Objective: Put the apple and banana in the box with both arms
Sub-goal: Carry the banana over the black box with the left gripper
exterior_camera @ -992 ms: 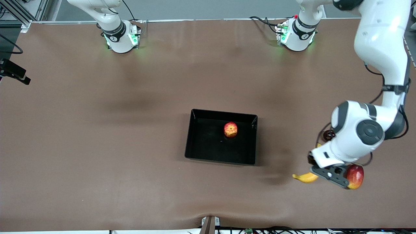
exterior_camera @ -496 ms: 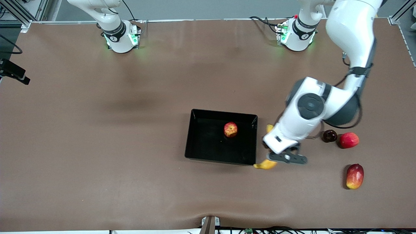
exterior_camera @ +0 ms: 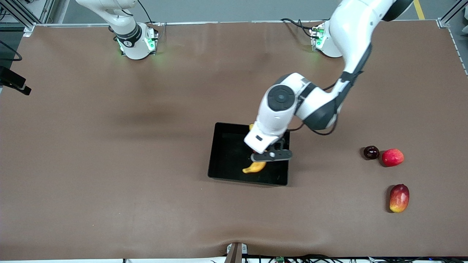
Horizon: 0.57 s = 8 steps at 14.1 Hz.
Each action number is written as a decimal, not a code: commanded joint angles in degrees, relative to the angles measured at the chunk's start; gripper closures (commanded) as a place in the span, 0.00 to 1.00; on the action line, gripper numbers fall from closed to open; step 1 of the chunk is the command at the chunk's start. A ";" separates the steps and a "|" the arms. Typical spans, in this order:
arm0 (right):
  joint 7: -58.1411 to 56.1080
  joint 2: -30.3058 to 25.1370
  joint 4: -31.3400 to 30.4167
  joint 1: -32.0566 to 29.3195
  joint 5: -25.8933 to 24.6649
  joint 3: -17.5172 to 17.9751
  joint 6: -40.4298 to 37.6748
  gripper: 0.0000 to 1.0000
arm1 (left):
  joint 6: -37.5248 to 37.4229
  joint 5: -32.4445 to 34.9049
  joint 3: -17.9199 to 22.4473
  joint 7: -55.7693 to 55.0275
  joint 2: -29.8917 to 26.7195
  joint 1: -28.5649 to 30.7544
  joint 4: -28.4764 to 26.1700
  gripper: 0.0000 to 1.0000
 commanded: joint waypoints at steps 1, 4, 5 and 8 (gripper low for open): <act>-0.91 0.61 1.10 -1.43 1.34 0.62 -0.78 0.00 | 2.44 0.59 2.32 -3.05 2.44 -3.55 2.81 1.00; -0.91 0.61 1.10 -1.70 1.34 0.62 -0.78 0.00 | 4.29 0.51 6.89 -4.02 4.02 -8.65 2.81 1.00; -0.91 0.70 1.10 -1.70 1.34 0.62 -0.78 0.00 | 5.34 0.51 7.51 -4.11 4.72 -9.53 2.90 1.00; -0.91 0.70 1.10 -1.70 1.43 0.62 -0.78 0.00 | 7.10 0.77 7.69 -4.55 6.74 -10.24 2.81 1.00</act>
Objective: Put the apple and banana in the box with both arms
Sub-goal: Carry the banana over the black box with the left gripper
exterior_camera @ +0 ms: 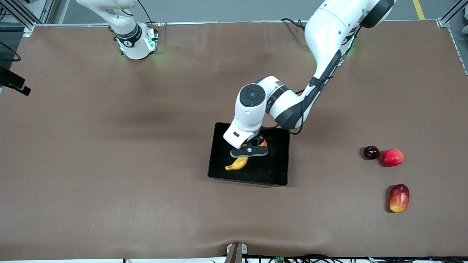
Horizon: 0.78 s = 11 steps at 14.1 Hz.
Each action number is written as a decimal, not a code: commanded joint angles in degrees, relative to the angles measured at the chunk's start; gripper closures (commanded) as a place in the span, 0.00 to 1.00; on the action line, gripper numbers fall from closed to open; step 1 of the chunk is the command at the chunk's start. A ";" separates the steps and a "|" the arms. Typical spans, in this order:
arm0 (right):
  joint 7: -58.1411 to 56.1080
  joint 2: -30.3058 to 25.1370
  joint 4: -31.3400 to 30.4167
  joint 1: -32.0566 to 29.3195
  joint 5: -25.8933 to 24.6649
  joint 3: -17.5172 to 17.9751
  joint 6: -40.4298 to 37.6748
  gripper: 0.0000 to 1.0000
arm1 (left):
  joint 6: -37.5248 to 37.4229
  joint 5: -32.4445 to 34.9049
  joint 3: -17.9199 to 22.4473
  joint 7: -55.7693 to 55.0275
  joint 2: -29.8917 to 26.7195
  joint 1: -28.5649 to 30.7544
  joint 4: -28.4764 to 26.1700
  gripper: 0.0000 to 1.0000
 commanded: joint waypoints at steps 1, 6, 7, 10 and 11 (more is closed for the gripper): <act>-0.91 0.55 1.10 -1.32 0.94 0.63 -0.68 0.00 | 0.82 0.86 1.00 -1.14 2.03 -1.24 1.71 1.00; -1.00 0.63 1.28 -1.41 0.94 0.63 -0.15 0.00 | 2.47 1.03 1.09 -0.97 4.41 -1.42 1.62 1.00; -0.91 0.63 1.19 -1.41 0.94 0.63 -0.33 0.00 | 3.79 1.38 1.26 -0.88 5.02 -1.33 1.62 1.00; -0.91 0.63 1.19 -1.67 0.94 0.63 -0.42 0.00 | 6.52 2.26 2.49 -0.79 7.13 -2.20 1.62 1.00; -0.91 0.63 1.19 -1.67 0.94 0.63 -0.50 0.00 | 6.79 2.18 3.45 -0.79 7.57 -2.99 1.62 1.00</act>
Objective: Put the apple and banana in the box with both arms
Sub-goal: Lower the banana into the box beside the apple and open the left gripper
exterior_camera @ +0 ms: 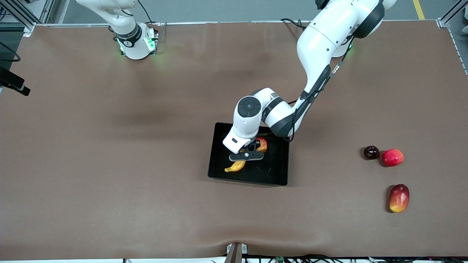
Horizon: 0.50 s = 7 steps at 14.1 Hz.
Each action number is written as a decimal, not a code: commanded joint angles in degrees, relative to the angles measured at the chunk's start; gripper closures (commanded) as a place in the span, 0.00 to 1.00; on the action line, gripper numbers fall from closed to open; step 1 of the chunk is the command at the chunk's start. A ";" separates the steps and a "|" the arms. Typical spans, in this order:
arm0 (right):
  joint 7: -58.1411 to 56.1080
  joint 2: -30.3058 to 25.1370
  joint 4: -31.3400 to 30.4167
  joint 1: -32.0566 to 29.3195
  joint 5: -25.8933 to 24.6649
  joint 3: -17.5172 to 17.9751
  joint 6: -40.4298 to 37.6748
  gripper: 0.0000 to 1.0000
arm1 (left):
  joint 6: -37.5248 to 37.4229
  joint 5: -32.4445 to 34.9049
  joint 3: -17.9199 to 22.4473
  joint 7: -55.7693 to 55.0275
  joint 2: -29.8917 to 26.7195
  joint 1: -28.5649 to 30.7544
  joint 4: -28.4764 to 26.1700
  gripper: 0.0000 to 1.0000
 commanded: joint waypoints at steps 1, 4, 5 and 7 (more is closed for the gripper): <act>-0.89 0.61 1.19 -1.53 0.89 0.69 -0.78 0.00 | 1.49 1.41 2.40 -0.76 1.71 -2.46 1.51 1.00; -0.89 0.61 1.19 -1.62 0.89 0.69 -0.70 0.00 | 1.58 1.50 2.58 -0.58 2.85 -2.82 1.42 0.93; -0.89 0.61 1.19 -1.62 0.89 0.69 -0.78 0.00 | 1.58 1.50 2.58 -0.58 3.02 -2.91 1.42 0.77; -0.89 0.61 1.10 -1.62 0.89 0.69 -0.79 0.00 | 1.58 1.50 2.67 -0.49 3.03 -2.65 1.33 0.33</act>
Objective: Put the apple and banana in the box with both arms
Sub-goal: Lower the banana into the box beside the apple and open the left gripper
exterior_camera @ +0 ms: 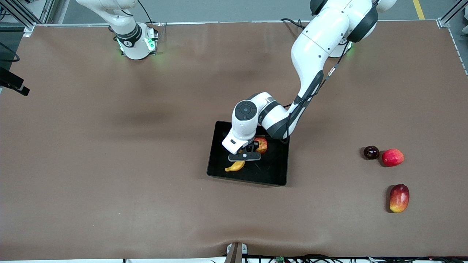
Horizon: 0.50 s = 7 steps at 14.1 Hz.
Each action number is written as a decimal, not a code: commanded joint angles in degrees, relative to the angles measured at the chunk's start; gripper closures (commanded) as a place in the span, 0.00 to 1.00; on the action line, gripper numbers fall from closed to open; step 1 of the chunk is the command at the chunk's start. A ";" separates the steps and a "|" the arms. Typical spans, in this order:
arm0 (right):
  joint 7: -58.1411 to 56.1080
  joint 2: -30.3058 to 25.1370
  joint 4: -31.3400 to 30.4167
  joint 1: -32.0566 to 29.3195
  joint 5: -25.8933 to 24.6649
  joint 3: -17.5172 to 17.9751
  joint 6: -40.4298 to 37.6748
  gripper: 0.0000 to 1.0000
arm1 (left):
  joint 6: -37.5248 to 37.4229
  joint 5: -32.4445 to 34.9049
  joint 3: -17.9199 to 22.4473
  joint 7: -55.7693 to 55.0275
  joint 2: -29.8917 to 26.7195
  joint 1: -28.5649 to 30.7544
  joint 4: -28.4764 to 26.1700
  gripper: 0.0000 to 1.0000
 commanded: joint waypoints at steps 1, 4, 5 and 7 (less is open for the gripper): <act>-0.89 0.59 1.19 -1.49 0.89 0.74 -0.62 0.00 | 0.26 1.36 0.88 -0.42 0.46 -0.64 1.32 0.00; -0.98 0.59 1.10 -1.58 0.89 0.74 -0.62 0.00 | -0.44 1.28 1.14 -0.42 -2.17 -0.30 1.49 0.00; -0.89 0.59 1.10 -1.84 0.89 0.74 -0.71 0.00 | -0.79 1.36 1.14 -0.33 -3.39 -0.21 1.40 0.00; -0.89 0.59 1.10 -1.93 0.89 0.74 -0.62 0.00 | -4.29 1.36 1.14 0.98 -5.68 0.32 1.49 0.00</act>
